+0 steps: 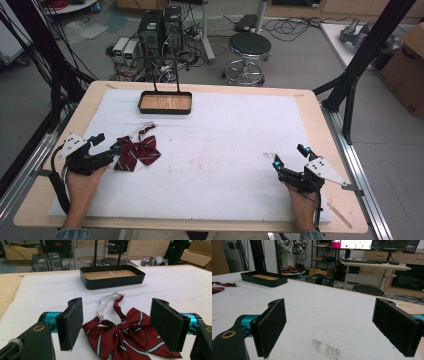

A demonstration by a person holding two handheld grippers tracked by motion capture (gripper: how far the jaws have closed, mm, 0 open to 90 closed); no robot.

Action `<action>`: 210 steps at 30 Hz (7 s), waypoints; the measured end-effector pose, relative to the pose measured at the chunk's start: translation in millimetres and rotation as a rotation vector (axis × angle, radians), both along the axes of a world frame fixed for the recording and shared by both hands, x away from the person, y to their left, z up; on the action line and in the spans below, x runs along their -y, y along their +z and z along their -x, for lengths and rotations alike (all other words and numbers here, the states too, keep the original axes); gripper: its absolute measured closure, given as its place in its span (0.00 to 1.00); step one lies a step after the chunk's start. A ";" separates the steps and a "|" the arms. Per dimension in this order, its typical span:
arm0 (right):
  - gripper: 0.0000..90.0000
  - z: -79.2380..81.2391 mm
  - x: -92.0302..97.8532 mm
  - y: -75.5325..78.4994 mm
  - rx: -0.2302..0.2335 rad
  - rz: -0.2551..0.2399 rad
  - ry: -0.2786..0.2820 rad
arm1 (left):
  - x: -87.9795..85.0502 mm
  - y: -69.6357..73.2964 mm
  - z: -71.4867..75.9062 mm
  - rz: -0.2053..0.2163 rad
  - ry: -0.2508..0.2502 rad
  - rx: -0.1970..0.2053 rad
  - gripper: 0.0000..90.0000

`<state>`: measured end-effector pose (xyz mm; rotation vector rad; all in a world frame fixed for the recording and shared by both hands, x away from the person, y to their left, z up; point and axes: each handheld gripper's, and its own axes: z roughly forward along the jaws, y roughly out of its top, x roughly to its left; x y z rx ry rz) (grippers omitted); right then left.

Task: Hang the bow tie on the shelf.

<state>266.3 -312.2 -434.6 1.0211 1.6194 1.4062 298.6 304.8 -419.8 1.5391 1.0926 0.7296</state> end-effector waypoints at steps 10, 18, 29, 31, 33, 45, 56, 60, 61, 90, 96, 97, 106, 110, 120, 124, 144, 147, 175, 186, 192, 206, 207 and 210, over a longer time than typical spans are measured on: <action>0.12 0.9 -0.4 -0.1 -0.001 0.010 0.000 | 2.4 0.2 0.3 -0.016 -0.020 0.002 0.31; 0.12 0.7 -0.3 -0.2 -0.003 0.009 0.002 | 4.7 -0.5 -0.6 -0.030 -0.032 0.002 0.30; 0.12 5.1 4.9 -0.6 -0.005 -0.020 -0.004 | 10.4 -3.1 -7.2 -0.048 -0.060 -0.009 0.31; 0.12 5.5 4.8 -0.4 -0.006 -0.020 -0.004 | 11.3 -3.2 -8.5 -0.051 -0.063 -0.008 0.31; 0.12 6.2 4.8 -1.0 -0.005 -0.011 -0.001 | 11.7 -3.0 -9.9 -0.047 -0.067 -0.009 0.31; 0.12 9.1 3.5 -1.8 -0.006 0.001 -0.003 | 25.7 -13.9 -36.7 -0.105 -0.113 -0.109 0.37; 0.12 14.7 7.7 -1.6 -0.007 0.004 -0.017 | 36.1 -18.9 -54.2 -0.106 -0.181 -0.190 0.42; 0.12 16.8 9.4 -0.9 -0.006 -0.004 -0.023 | 40.7 -24.9 -59.2 -0.133 -0.191 -0.235 0.42; 0.12 16.9 9.7 -0.4 -0.002 -0.009 -0.025 | 41.8 -25.9 -59.7 -0.142 -0.186 -0.241 0.41; 0.12 21.9 14.9 -0.4 -0.001 -0.016 -0.030 | 60.2 -13.3 -57.0 -0.292 -0.218 -0.240 0.81; 0.12 20.9 13.5 -2.1 -0.014 -0.013 -0.025 | 60.8 8.7 -54.0 -0.227 -0.253 -0.161 0.81; 0.12 20.6 13.3 -2.0 -0.011 -0.012 -0.023 | 60.7 12.6 -54.1 -0.225 -0.253 -0.145 0.81; 0.12 19.3 10.5 -1.9 -0.008 -0.013 -0.023 | 48.9 40.4 -66.3 -0.203 -0.285 -0.091 0.81; 0.12 18.7 7.8 -1.4 -0.002 -0.004 -0.015 | 42.9 55.9 -83.0 -0.199 -0.295 -0.072 0.81; 0.12 20.6 9.8 -1.8 -0.001 -0.006 -0.018 | 38.1 95.9 -119.3 -0.210 -0.317 -0.049 0.81; 0.12 20.5 8.7 -2.2 -0.005 0.002 -0.016 | 35.1 107.8 -132.3 -0.212 -0.309 -0.045 0.81; 0.12 21.7 11.2 -2.9 -0.011 -0.003 -0.024 | 30.1 144.1 -199.4 -0.231 -0.211 -0.052 0.81; 0.12 21.5 12.3 -3.1 -0.013 -0.006 -0.024 | 29.6 149.0 -210.8 -0.247 -0.175 -0.058 0.81; 0.12 21.0 15.0 -5.7 -0.030 -0.007 -0.023 | 5.3 113.2 -237.4 -0.264 -0.075 -0.198 0.81; 0.12 20.9 15.9 -6.0 -0.033 -0.009 -0.023 | 17.2 89.4 -244.3 -0.251 -0.093 -0.216 0.80; 0.12 20.9 16.3 -5.9 -0.034 -0.010 -0.023 | 21.0 84.2 -246.2 -0.259 -0.099 -0.221 0.78; 0.12 20.9 17.3 -5.8 -0.031 -0.009 -0.025 | 17.7 76.9 -242.8 -0.258 -0.085 -0.223 0.60; 0.12 21.0 17.1 -5.6 -0.031 -0.012 -0.025 | 16.2 77.1 -241.8 -0.255 -0.084 -0.222 0.59; 0.12 21.1 17.3 -5.5 -0.030 -0.008 -0.025 | 12.1 78.3 -239.2 -0.250 -0.087 -0.219 0.58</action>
